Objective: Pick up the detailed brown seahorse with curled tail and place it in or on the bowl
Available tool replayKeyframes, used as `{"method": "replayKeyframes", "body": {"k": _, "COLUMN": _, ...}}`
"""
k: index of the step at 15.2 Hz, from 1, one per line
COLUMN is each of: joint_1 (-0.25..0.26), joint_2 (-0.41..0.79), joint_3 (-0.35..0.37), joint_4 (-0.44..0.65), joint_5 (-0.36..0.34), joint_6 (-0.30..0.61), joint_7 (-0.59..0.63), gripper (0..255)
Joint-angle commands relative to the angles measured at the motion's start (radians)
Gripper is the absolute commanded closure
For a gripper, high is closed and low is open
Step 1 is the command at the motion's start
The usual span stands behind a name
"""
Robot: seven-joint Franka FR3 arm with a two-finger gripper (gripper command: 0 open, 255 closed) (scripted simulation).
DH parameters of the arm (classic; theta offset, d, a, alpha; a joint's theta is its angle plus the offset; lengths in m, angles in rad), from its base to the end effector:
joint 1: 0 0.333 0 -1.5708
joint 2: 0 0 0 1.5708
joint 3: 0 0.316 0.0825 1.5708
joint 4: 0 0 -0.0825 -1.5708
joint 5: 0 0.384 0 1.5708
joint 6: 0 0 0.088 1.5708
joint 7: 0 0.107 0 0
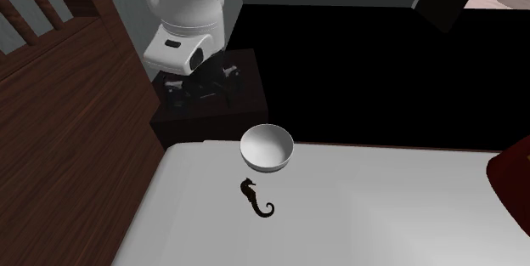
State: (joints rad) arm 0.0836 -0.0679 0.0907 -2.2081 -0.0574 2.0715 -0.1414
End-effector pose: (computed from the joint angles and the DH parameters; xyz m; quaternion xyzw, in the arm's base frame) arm 0.5020 0.0857 0.4035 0.9842 0.1713 -0.0341 0.0283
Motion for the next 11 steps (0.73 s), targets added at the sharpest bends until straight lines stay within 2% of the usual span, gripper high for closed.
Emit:
{"method": "replayKeyframes", "body": {"k": 1, "joint_1": 0.007, "joint_2": 0.079, "joint_3": 0.009, "joint_4": 0.050, "joint_5": -0.015, "joint_6": 0.026, "joint_7": 0.000, "gripper": 0}}
{"method": "replayKeyframes", "body": {"k": 11, "joint_1": 0.062, "joint_2": 0.455, "joint_3": 0.032, "joint_4": 0.320, "joint_5": -0.107, "joint_6": 0.113, "joint_7": 0.011, "gripper": 0}}
